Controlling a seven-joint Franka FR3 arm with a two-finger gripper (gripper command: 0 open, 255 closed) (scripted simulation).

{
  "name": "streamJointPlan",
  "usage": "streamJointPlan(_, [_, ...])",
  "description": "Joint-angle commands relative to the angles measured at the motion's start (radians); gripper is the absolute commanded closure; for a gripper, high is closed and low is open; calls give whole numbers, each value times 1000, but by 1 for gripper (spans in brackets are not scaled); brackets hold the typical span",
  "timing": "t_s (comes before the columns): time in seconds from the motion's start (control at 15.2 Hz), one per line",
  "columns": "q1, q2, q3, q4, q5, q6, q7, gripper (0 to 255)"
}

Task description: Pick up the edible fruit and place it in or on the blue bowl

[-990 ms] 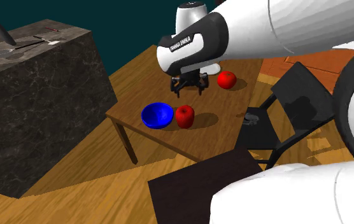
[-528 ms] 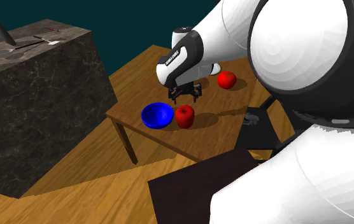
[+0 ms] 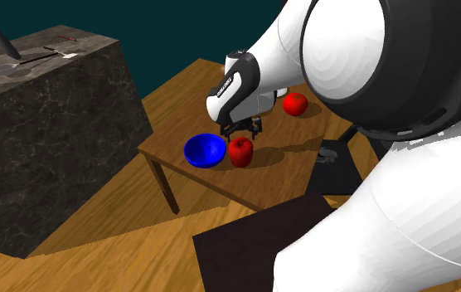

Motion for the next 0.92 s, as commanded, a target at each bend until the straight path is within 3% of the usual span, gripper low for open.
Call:
streamJointPlan(0.0, [0,7,0,-1,-1,8,1,0])
streamJointPlan(0.33, [0,7,0,-1,-1,8,1,0])
streamJointPlan(0.4, [0,7,0,-1,-1,8,1,255])
streamJointPlan(0.86, [0,7,0,-1,-1,8,1,255])
